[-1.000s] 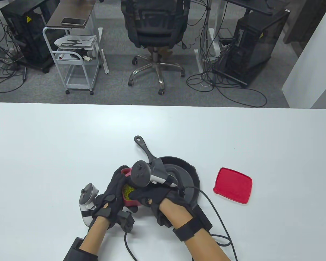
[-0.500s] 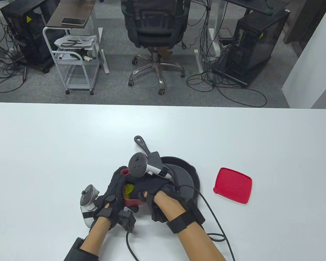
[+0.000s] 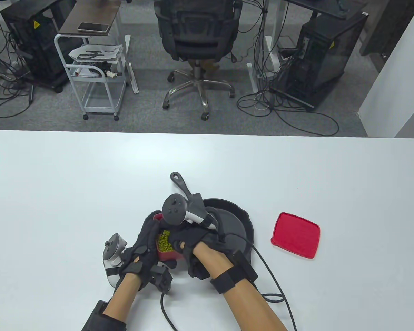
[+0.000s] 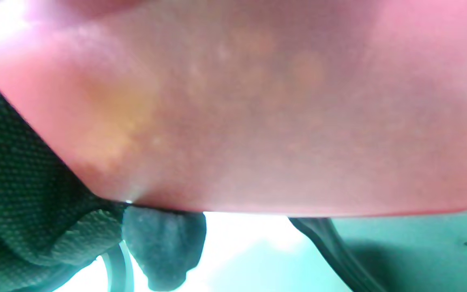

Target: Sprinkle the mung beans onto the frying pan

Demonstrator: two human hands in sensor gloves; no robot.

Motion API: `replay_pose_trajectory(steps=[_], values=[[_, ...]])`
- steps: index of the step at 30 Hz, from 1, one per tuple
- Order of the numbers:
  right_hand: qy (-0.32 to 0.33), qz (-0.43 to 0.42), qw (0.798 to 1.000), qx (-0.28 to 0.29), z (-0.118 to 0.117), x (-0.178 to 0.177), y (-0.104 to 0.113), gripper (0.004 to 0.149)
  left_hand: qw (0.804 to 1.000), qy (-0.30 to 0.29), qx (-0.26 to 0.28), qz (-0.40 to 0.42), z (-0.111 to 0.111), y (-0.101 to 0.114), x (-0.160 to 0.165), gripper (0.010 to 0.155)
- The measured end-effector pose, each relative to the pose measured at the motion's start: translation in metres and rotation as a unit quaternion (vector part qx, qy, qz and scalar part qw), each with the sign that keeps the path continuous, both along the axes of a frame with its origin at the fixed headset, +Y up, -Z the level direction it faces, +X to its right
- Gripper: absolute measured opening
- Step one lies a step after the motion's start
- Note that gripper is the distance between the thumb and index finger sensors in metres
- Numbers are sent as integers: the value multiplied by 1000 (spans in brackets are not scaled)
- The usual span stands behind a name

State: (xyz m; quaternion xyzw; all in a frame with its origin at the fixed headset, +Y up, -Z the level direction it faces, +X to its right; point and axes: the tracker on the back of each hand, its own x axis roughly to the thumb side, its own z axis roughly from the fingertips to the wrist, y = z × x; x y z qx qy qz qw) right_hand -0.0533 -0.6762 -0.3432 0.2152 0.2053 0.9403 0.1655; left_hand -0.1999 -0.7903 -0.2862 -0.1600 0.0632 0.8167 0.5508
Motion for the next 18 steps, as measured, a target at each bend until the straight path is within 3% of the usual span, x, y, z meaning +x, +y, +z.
replay_pose_trajectory(steps=[18], values=[[-47,-85,995,-17,-14,37,26,39,1000,0,-11,0,-1,-2,-1,71]])
